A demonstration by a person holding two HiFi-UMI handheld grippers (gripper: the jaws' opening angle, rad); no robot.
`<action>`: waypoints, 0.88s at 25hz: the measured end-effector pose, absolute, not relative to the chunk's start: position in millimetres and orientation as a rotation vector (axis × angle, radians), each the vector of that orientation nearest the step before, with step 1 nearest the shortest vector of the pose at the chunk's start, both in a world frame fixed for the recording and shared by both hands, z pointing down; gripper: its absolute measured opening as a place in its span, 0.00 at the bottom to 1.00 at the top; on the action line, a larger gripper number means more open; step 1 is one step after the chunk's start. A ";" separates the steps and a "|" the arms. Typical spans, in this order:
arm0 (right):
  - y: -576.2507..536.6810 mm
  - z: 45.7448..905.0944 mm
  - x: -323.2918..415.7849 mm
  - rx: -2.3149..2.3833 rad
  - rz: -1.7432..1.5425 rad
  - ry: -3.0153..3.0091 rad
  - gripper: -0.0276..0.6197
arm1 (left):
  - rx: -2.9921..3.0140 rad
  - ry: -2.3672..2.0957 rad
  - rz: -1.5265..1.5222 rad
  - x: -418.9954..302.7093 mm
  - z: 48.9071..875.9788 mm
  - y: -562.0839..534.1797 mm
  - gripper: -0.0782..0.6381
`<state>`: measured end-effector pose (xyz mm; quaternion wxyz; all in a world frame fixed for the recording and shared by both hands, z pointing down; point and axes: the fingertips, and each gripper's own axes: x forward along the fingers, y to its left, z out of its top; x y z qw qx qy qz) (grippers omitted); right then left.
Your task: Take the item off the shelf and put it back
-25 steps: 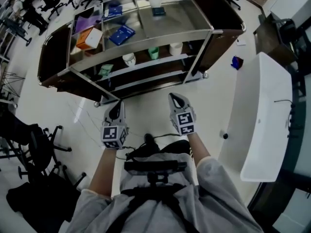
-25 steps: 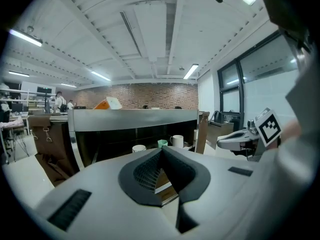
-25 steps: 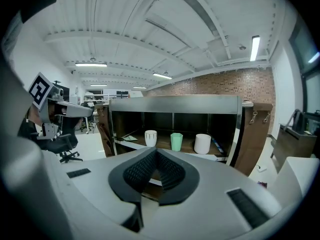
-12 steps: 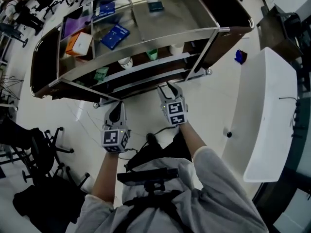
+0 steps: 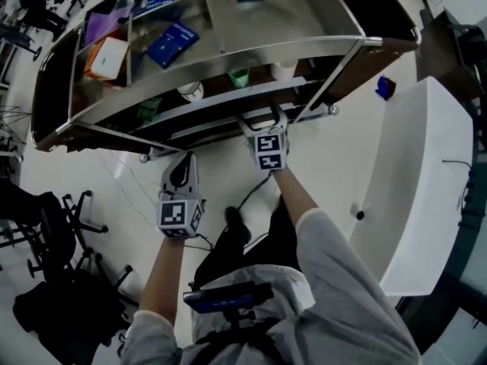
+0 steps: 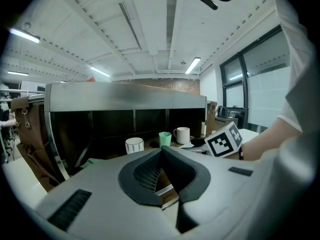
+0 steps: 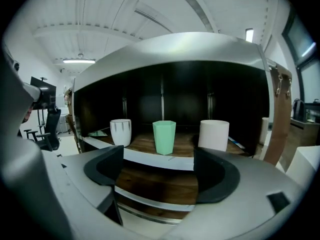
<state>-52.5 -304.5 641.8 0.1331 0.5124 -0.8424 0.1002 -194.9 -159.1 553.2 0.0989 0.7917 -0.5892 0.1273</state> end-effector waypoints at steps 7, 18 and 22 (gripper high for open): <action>-354.3 662.3 -67.8 1.496 0.249 -2.440 0.77 | 2.331 -1.771 0.361 -193.0 569.4 -181.9 0.12; -401.8 664.3 -89.0 1.515 0.227 -2.447 0.78 | 2.343 -1.770 0.325 -190.5 580.4 -207.3 0.12; -412.4 662.8 -96.5 1.514 0.221 -2.447 0.78 | 2.334 -1.772 0.328 -196.0 580.6 -212.2 0.12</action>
